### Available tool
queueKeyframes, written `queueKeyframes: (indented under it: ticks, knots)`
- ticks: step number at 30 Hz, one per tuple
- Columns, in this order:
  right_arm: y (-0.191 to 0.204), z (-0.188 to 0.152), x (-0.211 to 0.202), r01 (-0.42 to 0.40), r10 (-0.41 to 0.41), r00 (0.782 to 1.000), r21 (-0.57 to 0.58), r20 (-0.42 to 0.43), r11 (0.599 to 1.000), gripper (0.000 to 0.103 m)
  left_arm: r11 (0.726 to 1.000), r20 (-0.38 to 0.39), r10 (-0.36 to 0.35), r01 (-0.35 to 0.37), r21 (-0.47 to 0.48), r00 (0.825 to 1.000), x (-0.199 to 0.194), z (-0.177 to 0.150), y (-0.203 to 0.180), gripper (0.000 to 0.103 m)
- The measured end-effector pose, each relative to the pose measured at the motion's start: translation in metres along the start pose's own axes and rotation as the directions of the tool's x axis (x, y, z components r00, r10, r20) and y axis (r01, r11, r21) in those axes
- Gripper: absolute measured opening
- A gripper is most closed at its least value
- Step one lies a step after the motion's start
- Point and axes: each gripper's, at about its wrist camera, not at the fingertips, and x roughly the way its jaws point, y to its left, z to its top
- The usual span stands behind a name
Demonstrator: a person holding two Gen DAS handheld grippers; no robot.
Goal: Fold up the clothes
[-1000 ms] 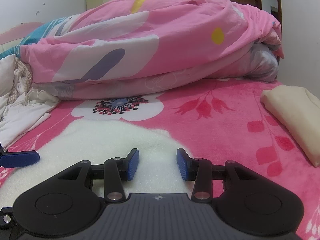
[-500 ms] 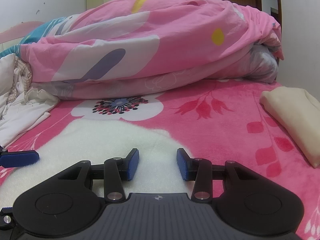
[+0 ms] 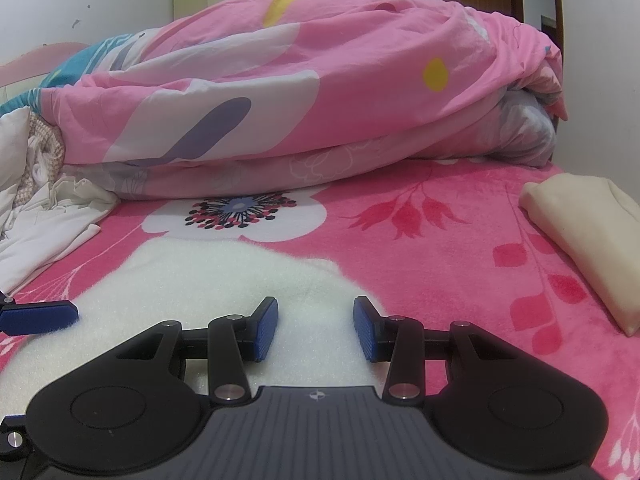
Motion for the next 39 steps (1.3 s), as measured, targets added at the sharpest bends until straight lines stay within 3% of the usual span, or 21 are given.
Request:
queueKeyframes:
  ticks: [39]
  knots:
    - [0.0017,0.0005,-0.0015,0.008,-0.008,1.0,-0.006,-0.001,1.0,0.044,1.0,-0.004,0.004,-0.004,0.003,1.0,-0.0001,0.0008,-0.0002,0.079]
